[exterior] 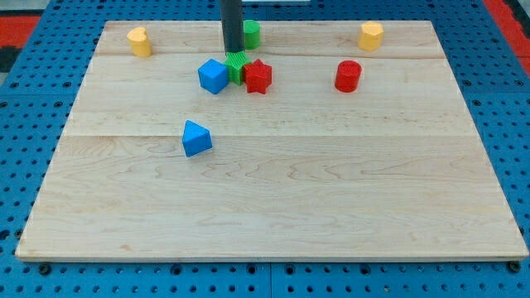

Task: Move the green star to the left center of the board

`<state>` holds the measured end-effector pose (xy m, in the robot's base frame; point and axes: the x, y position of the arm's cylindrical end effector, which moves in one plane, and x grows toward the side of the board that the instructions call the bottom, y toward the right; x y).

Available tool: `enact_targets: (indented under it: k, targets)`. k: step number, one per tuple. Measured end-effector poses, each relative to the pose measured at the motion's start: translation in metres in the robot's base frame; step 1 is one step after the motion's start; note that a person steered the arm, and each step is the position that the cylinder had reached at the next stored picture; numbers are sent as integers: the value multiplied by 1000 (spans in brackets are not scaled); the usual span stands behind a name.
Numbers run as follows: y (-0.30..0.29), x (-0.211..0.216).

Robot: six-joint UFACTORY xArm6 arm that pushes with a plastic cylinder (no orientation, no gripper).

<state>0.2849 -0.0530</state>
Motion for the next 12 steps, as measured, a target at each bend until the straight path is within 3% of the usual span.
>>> enact_targets:
  k: [3, 5, 7, 12]
  targets:
    - [-57, 50]
    - [-115, 39]
    - [-12, 110]
    - [45, 27]
